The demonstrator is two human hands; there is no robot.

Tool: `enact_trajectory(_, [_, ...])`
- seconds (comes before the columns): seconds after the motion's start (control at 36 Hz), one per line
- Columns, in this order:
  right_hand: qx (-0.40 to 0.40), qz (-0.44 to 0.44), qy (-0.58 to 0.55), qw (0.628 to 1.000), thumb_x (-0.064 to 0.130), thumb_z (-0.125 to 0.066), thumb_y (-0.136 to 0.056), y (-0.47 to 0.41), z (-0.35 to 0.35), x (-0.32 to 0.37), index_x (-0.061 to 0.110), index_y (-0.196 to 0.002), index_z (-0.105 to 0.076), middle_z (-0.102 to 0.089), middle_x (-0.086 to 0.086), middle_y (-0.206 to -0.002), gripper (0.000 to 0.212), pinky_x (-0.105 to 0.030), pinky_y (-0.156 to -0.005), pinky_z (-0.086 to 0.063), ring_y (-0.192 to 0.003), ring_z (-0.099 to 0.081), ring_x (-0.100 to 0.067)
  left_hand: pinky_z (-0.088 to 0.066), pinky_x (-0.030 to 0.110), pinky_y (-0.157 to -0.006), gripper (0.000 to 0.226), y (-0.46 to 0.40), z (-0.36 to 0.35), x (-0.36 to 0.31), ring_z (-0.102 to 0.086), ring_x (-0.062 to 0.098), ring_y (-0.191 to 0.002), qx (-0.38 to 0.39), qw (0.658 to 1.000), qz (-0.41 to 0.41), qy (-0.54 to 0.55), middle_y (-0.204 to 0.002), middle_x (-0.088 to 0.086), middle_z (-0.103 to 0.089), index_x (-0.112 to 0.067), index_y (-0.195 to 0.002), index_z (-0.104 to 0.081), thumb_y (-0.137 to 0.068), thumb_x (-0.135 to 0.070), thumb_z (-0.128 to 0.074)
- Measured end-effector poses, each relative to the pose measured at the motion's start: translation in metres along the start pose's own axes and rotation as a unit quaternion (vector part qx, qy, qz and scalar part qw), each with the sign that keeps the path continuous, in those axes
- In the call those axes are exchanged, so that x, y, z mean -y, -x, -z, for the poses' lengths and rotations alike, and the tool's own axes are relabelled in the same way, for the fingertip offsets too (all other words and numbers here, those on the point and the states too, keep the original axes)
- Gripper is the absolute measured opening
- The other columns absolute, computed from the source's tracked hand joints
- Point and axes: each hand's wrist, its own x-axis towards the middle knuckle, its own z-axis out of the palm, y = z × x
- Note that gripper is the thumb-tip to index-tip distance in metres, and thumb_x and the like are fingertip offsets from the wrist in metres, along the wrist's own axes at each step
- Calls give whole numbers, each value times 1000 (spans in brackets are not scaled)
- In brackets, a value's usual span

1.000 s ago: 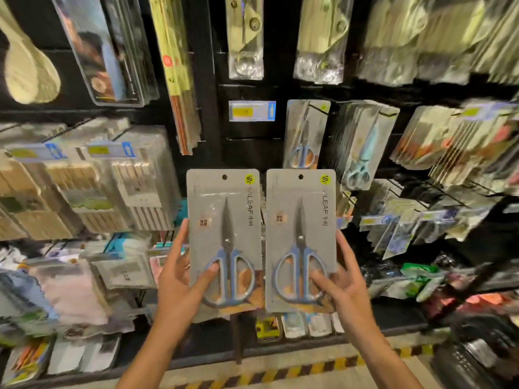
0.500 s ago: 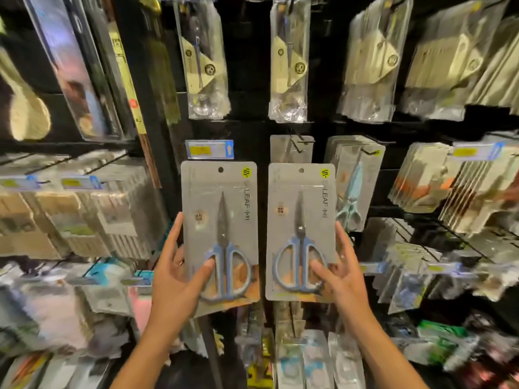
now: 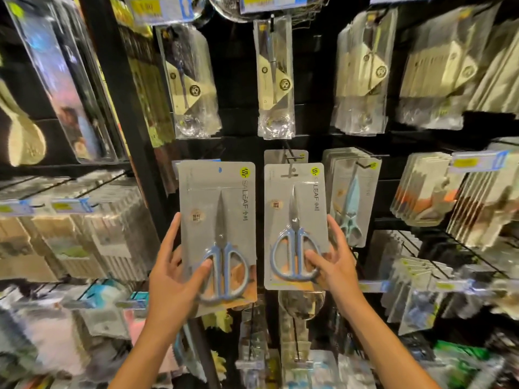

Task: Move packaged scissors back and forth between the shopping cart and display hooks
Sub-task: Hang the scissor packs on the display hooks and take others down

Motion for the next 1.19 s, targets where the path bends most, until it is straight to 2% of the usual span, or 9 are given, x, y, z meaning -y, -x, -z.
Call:
enact_trajectory(0.11, [6,11,12,1000,-5,-65,-93,-10,1,1,45,-151,-31,-70,22,-120,83,-33,-84,-61,-98,-73,-13,-55,33,-100,91,-5,-5,0,-64,0,-118,-1,1000,-9,-13,-125,-35,-63,-43,-155,-31,-86,1,-71])
enact_trajectory(0.17, [10,10,28,1000,-5,-64,-93,-14,2,-1,43,-151,-28,-69,35,-107,84,-27,-78,-61,-79,-71,-7,-56,22,-95,91,-8,-7,-1,-64,-4,-115,2,1000,-13,-21,-120,-42,-62,-39,-156,-30,-86,4,-71])
enact_trajectory(0.25, [8,12,37,999,-5,-65,-93,-19,2,-8,44,-152,-27,-70,33,-108,85,-23,-70,-60,-76,-70,-7,-54,17,-93,91,-12,-10,-2,-64,-6,-114,2,999,-14,-28,-118,-44,-61,-38,-156,-30,-87,5,-70])
enact_trajectory(0.42, [15,26,61,998,0,-61,-97,-28,-2,-17,49,-155,-21,-47,25,-147,86,-49,-97,-55,-121,-64,-23,-56,19,-92,91,-26,-11,-4,-63,0,-120,0,1000,-22,-19,-126,-38,-61,-40,-156,-30,-87,4,-70])
enact_trajectory(0.5, [21,63,151,986,6,-54,-102,-37,-6,-24,50,-157,-5,-22,21,-163,85,-39,-109,-46,-138,-43,3,-56,18,-91,91,-31,-13,-7,-62,-1,-120,-3,999,-35,-14,-127,-38,-60,-37,-157,-30,-87,5,-70])
enact_trajectory(0.58, [12,94,246,965,17,-49,-105,-51,-8,-34,51,-156,8,-10,12,-169,84,-34,-110,-41,-151,-28,-14,-56,18,-90,91,-34,-15,-8,-64,1,-119,-8,999,-39,-2,-125,-34,-64,-37,-157,-30,-87,6,-70])
enact_trajectory(0.72, [-11,67,338,939,26,-46,-107,-77,-15,-42,48,-154,19,-27,-6,-164,83,-57,-91,-53,-116,-58,-44,-57,27,-95,91,-40,-14,-7,-63,6,-122,-7,999,-39,12,-130,-27,-64,-42,-155,-32,-87,5,-70])
enact_trajectory(0.89, [-20,3,391,920,33,-45,-107,-115,-22,-54,53,-149,27,-52,-16,-139,86,-55,-79,-58,-96,-68,-40,-56,32,-97,92,-48,-12,-9,-63,8,-123,-5,999,-38,24,-133,-24,-64,-43,-154,-33,-86,5,-70])
enact_trajectory(1.19, [-60,-16,426,902,42,-44,-105,-156,-20,-79,58,-145,29,-59,-14,-104,85,-53,-76,-57,-79,-64,-32,-55,44,-101,92,-52,-6,-6,-62,9,-126,-11,999,-40,26,-136,-23,-62,-40,-156,-32,-86,6,-70])
